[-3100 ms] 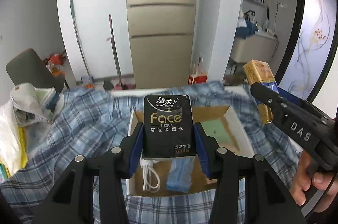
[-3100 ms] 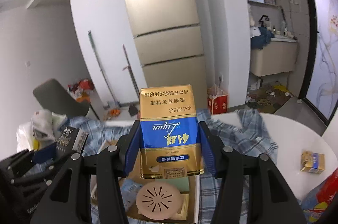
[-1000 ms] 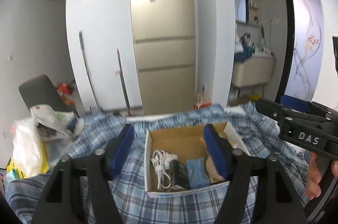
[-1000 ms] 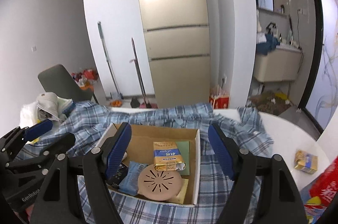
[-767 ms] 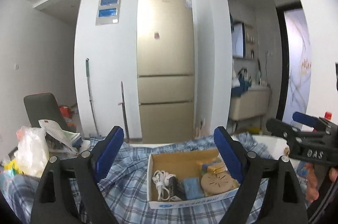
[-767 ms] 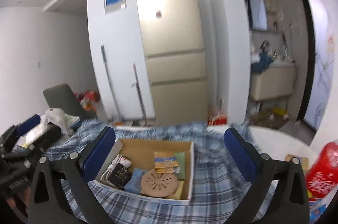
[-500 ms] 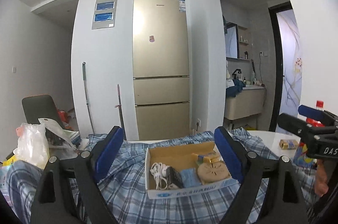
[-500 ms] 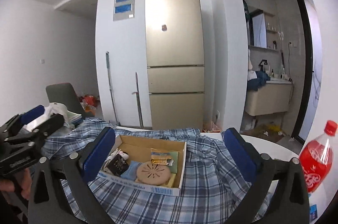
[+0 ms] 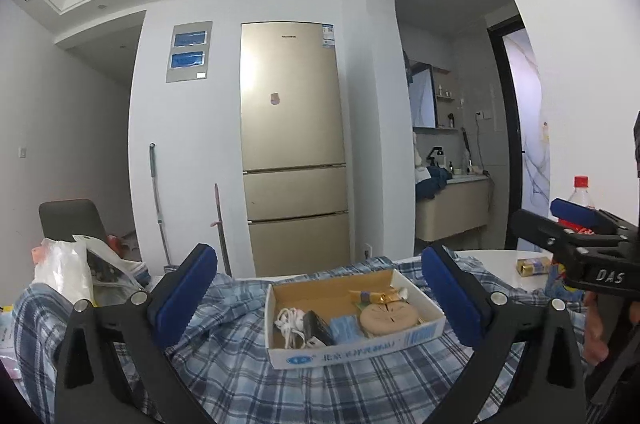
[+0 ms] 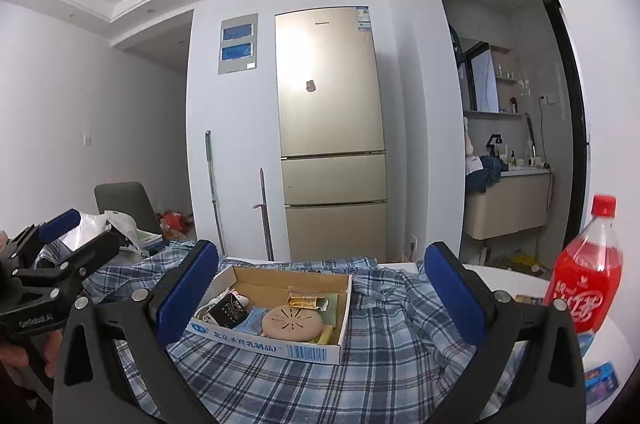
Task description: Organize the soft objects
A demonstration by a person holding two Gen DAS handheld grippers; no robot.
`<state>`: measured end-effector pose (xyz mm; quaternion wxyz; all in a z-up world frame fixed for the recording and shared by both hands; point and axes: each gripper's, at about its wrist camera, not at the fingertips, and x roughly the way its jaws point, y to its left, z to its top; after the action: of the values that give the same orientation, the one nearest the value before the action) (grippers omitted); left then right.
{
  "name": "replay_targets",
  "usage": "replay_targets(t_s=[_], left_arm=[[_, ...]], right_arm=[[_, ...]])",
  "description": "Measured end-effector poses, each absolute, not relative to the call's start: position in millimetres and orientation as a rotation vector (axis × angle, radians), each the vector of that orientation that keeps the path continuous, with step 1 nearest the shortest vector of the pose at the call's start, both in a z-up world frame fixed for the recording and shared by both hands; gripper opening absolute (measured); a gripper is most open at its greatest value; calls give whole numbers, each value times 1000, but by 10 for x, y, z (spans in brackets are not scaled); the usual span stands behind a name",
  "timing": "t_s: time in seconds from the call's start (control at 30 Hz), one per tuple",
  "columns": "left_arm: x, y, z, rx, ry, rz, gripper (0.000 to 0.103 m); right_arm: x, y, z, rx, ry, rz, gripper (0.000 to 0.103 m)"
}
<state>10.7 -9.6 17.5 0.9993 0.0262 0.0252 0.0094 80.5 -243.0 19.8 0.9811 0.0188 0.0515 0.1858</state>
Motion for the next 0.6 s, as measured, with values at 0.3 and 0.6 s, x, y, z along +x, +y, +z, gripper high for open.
replay_targets(t_s=[0.3, 0.6], left_arm=[[141, -21, -29, 32, 72, 50, 103], [134, 7, -33, 37, 78, 51, 103]], right_arm=[[802, -2386, -3, -3, 108, 349, 103], [725, -2422, 15, 1, 71, 347, 103]])
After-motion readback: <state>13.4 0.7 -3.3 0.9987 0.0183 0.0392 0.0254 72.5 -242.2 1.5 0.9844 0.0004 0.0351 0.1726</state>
